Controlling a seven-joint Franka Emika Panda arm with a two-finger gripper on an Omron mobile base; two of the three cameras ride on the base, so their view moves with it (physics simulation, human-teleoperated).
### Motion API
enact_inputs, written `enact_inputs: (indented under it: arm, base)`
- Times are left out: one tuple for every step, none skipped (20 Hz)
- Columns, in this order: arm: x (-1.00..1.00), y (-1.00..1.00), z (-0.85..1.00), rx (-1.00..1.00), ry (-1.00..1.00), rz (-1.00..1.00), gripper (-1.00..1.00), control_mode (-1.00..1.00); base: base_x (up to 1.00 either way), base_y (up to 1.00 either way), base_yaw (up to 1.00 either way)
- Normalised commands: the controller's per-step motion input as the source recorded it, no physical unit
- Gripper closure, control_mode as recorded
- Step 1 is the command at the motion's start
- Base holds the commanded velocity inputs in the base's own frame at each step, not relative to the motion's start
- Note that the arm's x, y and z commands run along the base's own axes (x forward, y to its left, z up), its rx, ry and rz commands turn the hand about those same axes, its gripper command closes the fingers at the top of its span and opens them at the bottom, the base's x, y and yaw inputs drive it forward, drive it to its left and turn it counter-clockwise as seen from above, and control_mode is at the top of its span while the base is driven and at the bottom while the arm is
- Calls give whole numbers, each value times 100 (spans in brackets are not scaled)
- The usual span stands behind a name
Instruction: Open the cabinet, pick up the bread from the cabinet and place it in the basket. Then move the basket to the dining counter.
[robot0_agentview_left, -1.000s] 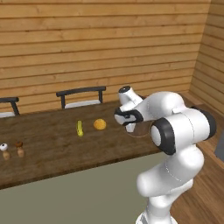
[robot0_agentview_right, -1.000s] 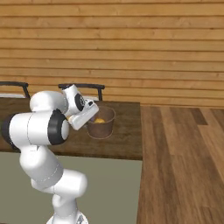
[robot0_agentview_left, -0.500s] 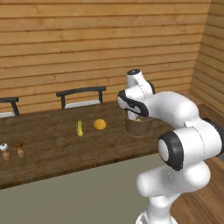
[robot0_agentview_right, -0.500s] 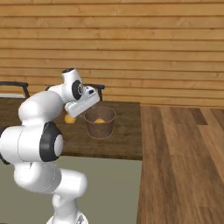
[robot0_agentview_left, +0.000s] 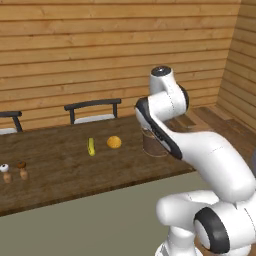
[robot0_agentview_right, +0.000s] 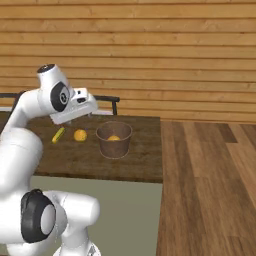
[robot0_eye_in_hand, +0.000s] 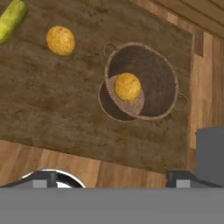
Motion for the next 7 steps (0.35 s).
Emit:
enact_inputs:
  arm:
    - [-81,61,66,11,-24,-45,-100,-100]
    - [-61,59,53,13,-14,-41,-100,-100]
    - [-49,55,46,16,-9,-37,-100,-100]
    - [-32,38,31,22,-1,-29,-100,-100]
    - [-24,27,17,27,0,-21,-100,-100]
    - [-9,3,0,29,0,-12,-100,-100]
    - [0,0,0,27,0,-9,-100,-100]
  base:
    - [0,0,0]
    - [0,0,0]
    - [0,0,0]
    - [0,0,0]
    - [0,0,0]
    - [0,0,0]
    - [0,0,0]
